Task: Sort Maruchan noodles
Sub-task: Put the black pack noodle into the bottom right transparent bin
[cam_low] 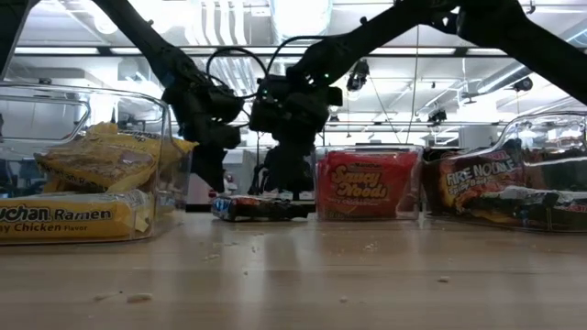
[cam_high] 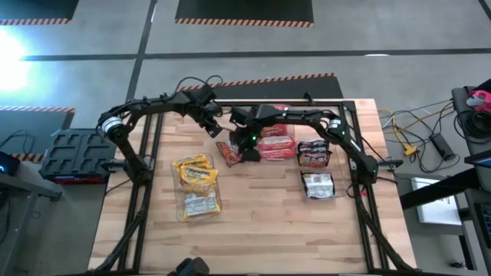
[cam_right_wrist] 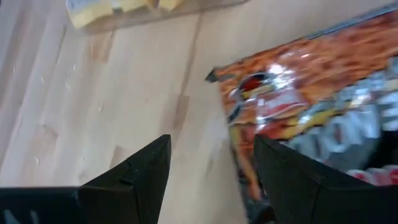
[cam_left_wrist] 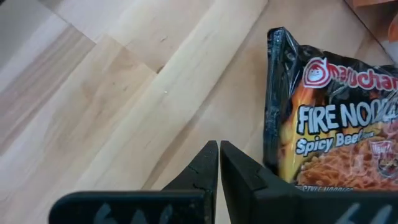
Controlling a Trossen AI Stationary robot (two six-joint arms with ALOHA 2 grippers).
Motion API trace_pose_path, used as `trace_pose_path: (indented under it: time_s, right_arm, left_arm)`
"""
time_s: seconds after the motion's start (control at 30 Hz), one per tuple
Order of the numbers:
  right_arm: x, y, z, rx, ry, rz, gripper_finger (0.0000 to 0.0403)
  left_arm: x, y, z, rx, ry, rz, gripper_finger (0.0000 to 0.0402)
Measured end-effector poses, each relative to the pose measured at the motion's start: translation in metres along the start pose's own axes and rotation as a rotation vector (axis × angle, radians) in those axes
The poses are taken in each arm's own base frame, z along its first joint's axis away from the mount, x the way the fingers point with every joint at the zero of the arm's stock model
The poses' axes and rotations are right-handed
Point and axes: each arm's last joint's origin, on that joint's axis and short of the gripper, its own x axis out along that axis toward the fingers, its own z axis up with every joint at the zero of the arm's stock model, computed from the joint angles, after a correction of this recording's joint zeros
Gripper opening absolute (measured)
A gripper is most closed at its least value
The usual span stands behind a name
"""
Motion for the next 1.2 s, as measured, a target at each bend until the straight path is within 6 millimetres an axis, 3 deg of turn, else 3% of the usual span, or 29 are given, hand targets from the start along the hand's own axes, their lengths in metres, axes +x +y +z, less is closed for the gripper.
trace_pose_path:
  time_s: [0.3,0.57,0.93,1.2]
  right_arm:
    - [0.018,0.020,0.006,-0.042,0.032,0.018,0.0219]
    - [0.031,0.029,0.012,-0.079,0.124,-0.229,0.0219]
    - [0.054,0.048,0.018,-0.046,0.157,-0.289,0.0219]
    - [0.062,0.059,0.019,-0.020,0.162,-0.280,0.0219]
  left_arm:
    - [0.000,0.000,0.000,-0.015,-0.001,0.000,0.0000]
    - [0.000,0.000,0.000,-0.023,-0.001,-0.001,0.0000]
    - [0.000,0.002,0.000,0.007,-0.006,-0.001,0.0000]
    - [-0.001,-0.002,0.001,0.011,-0.021,-0.150,0.0000]
